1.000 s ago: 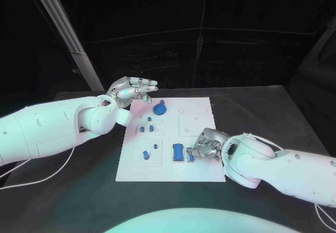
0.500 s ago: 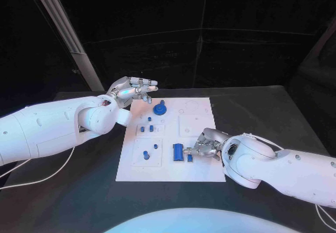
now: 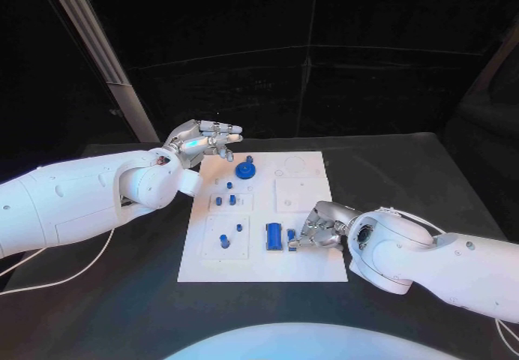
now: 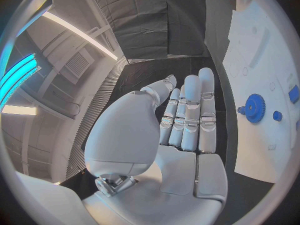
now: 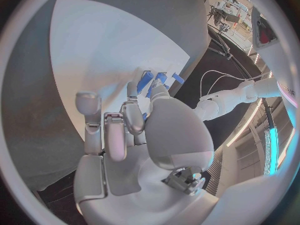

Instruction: Assemble the parts on the task board

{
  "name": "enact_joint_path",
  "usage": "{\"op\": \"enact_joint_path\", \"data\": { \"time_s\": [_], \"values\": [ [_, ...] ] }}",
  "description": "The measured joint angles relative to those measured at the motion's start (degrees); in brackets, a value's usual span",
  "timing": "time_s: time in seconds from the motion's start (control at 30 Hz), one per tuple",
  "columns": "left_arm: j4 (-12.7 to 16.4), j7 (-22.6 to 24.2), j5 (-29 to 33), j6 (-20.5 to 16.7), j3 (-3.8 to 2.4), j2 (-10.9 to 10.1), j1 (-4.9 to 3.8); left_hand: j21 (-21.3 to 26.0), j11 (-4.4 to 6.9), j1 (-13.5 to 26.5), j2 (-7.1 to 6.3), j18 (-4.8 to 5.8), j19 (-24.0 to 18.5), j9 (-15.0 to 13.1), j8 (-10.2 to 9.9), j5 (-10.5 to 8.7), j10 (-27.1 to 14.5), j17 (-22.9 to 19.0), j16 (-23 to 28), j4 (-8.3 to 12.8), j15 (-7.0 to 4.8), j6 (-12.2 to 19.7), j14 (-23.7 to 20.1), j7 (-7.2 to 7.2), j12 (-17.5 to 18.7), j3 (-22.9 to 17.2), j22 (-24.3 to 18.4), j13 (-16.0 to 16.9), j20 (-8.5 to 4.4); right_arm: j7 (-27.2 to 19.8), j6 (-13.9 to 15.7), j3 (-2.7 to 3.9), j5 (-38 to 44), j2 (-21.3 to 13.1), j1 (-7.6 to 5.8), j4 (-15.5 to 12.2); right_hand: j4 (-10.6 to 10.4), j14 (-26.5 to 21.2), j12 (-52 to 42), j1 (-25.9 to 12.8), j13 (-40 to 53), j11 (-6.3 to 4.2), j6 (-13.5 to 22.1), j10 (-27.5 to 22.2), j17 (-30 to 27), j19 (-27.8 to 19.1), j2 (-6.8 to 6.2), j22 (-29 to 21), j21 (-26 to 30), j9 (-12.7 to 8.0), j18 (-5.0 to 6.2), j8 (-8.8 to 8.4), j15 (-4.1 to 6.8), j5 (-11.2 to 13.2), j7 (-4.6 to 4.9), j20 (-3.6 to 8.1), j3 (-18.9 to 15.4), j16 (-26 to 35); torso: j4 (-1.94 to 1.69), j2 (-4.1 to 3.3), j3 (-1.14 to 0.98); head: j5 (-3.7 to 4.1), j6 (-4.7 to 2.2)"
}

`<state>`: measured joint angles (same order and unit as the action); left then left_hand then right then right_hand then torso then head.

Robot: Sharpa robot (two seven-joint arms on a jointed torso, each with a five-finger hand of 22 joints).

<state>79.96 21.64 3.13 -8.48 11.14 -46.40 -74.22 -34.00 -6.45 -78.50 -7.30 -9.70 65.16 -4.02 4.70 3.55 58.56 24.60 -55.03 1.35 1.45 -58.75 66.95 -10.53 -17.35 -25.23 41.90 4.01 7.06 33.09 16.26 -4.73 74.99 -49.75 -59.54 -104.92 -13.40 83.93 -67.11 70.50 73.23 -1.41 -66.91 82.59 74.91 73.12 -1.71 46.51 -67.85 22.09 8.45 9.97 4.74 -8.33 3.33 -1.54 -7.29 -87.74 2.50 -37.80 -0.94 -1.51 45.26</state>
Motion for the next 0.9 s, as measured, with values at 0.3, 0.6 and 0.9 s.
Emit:
{"op": "enact_joint_path", "data": {
  "time_s": [0.3, 0.6, 0.9],
  "values": [
    [-0.1, -0.1, 0.0, 0.0, 0.00, 0.1, 0.00, 0.0, 0.00, 0.0, 0.00, 0.00, 0.0, 0.0, 0.0, 0.00, 0.0, 0.0, 0.0, 0.0, 0.00, 0.0, 0.0, 0.00, 0.0, 0.0, 0.0, 0.0, 0.00, -0.9, -1.1, -0.01, 0.1, 0.2, 0.00, 0.2, 0.0, 0.0, 0.0, 0.0, 0.0, 0.00, 0.0, 0.0, 0.0, 0.0, 0.00, 0.0, 0.0, 0.1, 0.00, 0.00, 0.00, 0.0, 0.00, 0.00, 0.0, 0.0, -0.08, -0.05, 0.00, 0.10, -0.09],
    [-0.2, -0.1, 0.0, 0.0, 0.01, 0.1, 0.01, 0.0, 0.00, 0.0, 0.00, 0.00, 0.0, 0.0, 0.0, 0.00, 0.0, 0.0, 0.0, 0.0, 0.00, 0.0, 0.0, 0.00, 0.0, 0.0, 0.0, 0.0, 0.00, -0.7, -2.1, -0.01, 0.9, 0.7, 0.01, 1.2, 0.2, 0.0, 0.0, 0.9, 0.1, 0.00, 0.0, 0.0, 0.0, 0.0, 0.85, 0.0, 0.0, 0.2, 0.00, 0.00, -0.01, -0.3, 0.00, 0.00, -0.2, 0.0, -0.08, -0.08, 0.04, -0.03, 0.08],
    [-0.2, -0.1, 0.0, 0.0, 0.01, 0.0, 0.01, 0.0, 0.00, 0.0, -0.01, 0.00, 0.0, 0.0, 0.0, 0.00, 0.0, 0.0, 0.0, 0.0, 0.00, 0.0, 0.0, 0.00, 0.0, 0.0, 0.0, 0.0, 0.00, -0.7, -2.7, 0.09, 2.1, 1.6, -0.07, 2.1, 1.2, 0.0, 0.0, 2.7, 0.1, 0.01, 0.0, 0.0, 0.0, 0.0, 1.31, 0.0, 0.0, 0.4, 0.00, 0.00, -0.01, -0.2, 0.00, 0.00, -0.4, 0.0, -0.12, -0.08, 0.00, -0.19, 0.35]
  ]
}}
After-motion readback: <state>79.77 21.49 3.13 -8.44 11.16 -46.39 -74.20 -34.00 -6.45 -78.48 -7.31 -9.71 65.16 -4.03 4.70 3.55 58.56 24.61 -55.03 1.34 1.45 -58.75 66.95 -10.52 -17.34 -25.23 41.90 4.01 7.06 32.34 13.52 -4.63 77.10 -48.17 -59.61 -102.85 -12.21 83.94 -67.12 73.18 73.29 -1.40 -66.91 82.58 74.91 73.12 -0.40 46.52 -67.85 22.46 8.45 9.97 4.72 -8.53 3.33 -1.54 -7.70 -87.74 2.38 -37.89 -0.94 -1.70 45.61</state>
